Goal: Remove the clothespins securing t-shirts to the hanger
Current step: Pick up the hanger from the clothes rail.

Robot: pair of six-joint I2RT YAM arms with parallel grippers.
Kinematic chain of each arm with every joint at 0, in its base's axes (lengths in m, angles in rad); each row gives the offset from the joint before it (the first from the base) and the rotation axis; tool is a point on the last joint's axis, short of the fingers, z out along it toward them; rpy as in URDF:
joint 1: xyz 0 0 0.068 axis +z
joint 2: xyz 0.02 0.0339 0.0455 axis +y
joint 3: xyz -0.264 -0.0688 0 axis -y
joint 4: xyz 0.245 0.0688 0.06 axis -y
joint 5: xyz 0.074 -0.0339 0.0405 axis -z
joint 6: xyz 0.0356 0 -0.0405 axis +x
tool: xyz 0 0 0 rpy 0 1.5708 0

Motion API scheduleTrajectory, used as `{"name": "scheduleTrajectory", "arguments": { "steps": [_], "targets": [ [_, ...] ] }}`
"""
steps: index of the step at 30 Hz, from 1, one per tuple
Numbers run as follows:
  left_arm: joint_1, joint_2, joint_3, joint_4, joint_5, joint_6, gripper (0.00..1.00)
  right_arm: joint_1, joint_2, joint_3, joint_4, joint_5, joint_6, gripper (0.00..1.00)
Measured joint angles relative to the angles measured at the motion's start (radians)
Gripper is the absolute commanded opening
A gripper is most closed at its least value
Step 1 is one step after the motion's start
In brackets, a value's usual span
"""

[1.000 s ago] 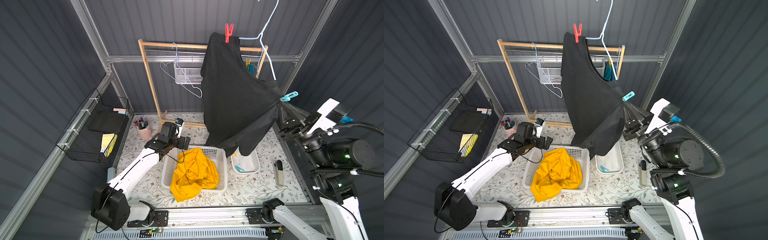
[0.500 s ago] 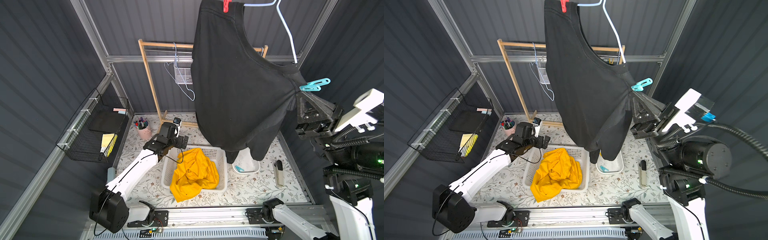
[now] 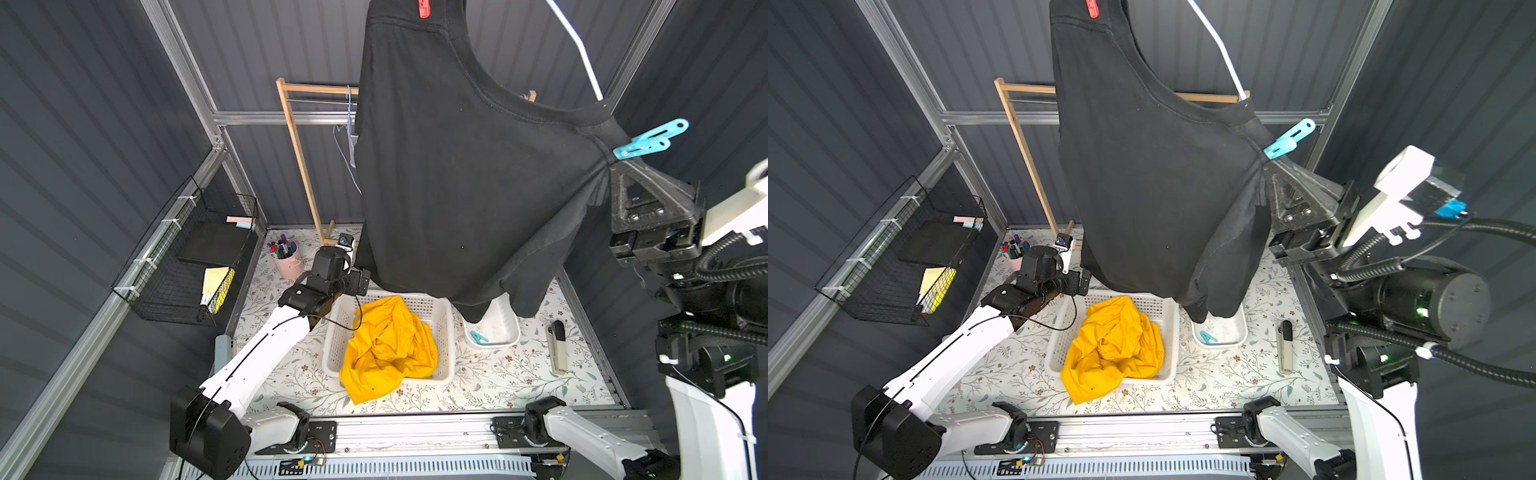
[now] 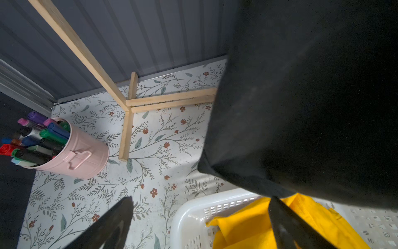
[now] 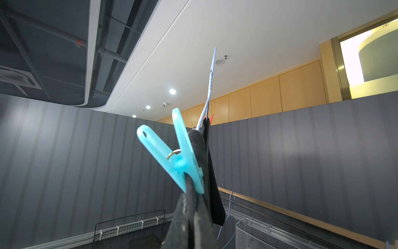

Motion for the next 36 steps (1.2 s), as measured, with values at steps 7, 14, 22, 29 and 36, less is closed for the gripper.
{"name": "scheduleTrajectory", "arguments": {
  "steps": [7, 14, 22, 29, 36],
  "targets": [
    [0.0, -0.039, -0.01, 0.006, -0.027, 0.0, 1.0, 0.0, 0.046, 0.092, 0.03, -0.014, 0.051, 0.0],
    [0.0, -0.082, -0.025, 0.015, -0.069, 0.0, 1.0, 0.0, 0.113, 0.155, 0.084, -0.031, 0.124, 0.0],
    [0.0, -0.165, -0.061, 0.058, -0.1, 0.004, 1.0, 0.0, 0.113, 0.075, 0.111, -0.056, 0.163, 0.0],
    [0.0, -0.268, -0.141, 0.128, -0.1, 0.027, 1.0, 0.0, 0.027, -0.107, 0.109, -0.109, 0.15, 0.0],
    [0.0, -0.3, -0.143, 0.17, -0.112, 0.039, 1.0, 0.0, -0.057, -0.29, 0.154, -0.148, 0.136, 0.0]
  ]
}}
